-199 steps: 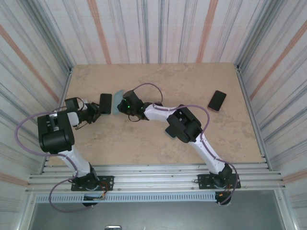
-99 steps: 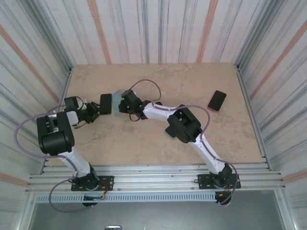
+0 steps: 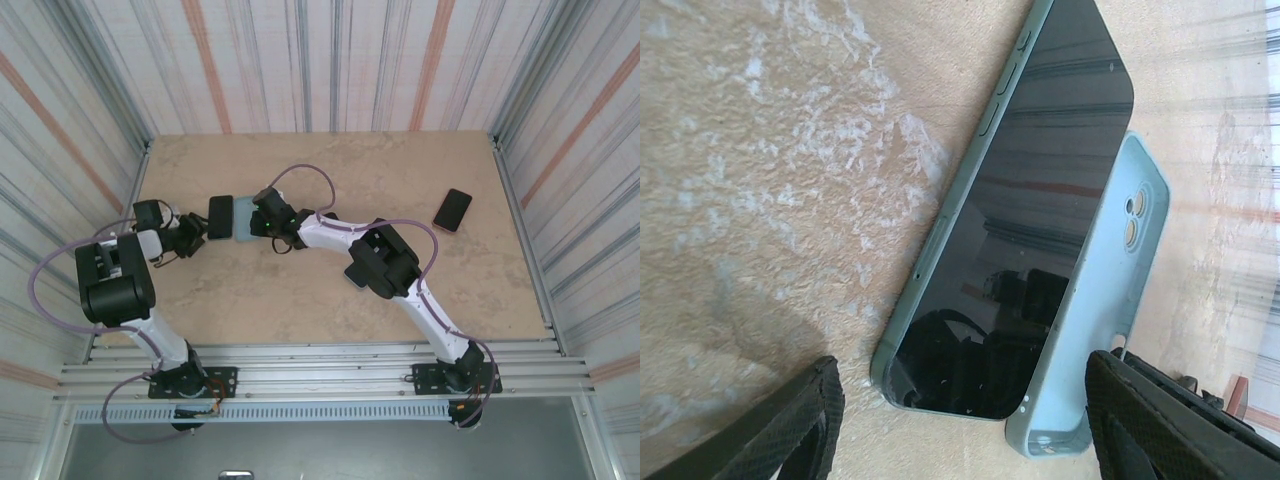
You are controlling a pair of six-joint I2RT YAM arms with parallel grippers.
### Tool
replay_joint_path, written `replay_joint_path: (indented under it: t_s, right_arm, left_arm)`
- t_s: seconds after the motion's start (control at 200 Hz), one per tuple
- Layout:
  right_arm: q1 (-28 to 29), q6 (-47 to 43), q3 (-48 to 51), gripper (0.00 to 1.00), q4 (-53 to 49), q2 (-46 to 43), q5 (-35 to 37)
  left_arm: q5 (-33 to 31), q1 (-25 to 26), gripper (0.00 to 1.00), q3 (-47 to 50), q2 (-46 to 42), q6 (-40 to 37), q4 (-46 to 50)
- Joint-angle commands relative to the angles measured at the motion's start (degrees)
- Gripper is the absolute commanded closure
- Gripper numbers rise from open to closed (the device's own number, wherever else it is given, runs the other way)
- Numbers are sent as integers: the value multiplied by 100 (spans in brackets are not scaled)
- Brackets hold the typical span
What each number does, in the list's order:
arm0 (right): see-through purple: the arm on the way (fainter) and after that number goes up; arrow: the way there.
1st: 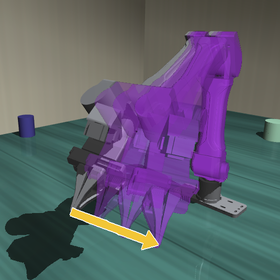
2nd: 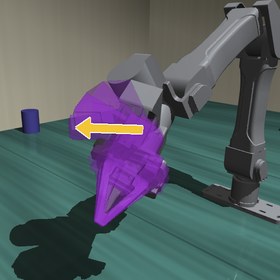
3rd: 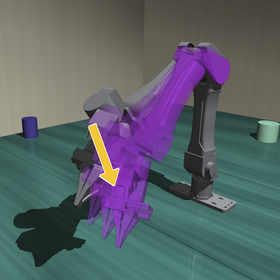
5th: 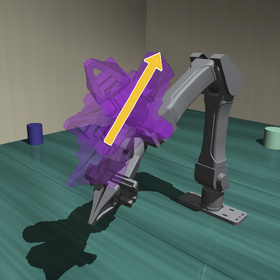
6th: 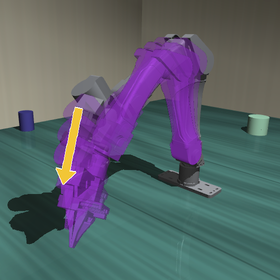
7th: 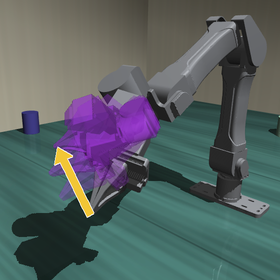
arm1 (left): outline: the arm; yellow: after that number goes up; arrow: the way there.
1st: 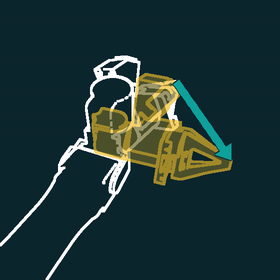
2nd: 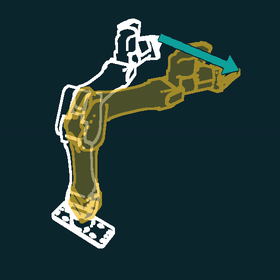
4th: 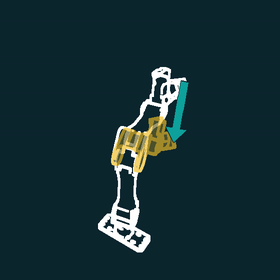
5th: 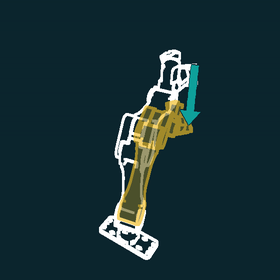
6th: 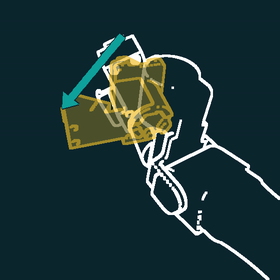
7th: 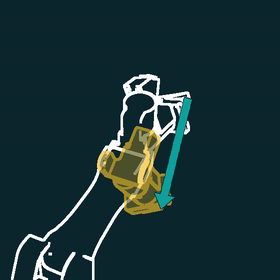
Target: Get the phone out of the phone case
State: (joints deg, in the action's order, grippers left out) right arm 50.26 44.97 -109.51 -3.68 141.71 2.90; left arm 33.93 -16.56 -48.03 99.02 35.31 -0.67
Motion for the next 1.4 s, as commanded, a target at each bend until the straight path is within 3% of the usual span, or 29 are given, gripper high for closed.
replay_joint_path:
  t_s: [0.0,0.361,0.757,0.872,1.052,1.258,1.398]
  right_arm:
    - [59,-163,-182,66,-49,-5,-113]
    - [15,-108,-243,68,-26,88,-198]
    - [-187,-590,55,58,61,-561,-265]
    - [-276,-1035,397,51,52,-976,-516]
    - [-509,-2472,1063,35,-166,-1725,-1140]
    - [-1023,-3646,2096,25,-247,-2615,-1978]
    - [-1407,-4447,2549,12,-379,-2974,-2436]
  left_arm:
    - [-49,-85,33,-92,-246,-129,339]
    - [92,-85,32,-119,-313,-141,365]
    - [310,-85,32,-217,-669,-143,542]
    - [421,-36,29,-163,-961,-227,668]
    - [490,244,25,-88,-1326,-369,920]
    - [557,799,21,12,-1583,-267,895]
    - [614,1164,19,123,-1707,-20,643]
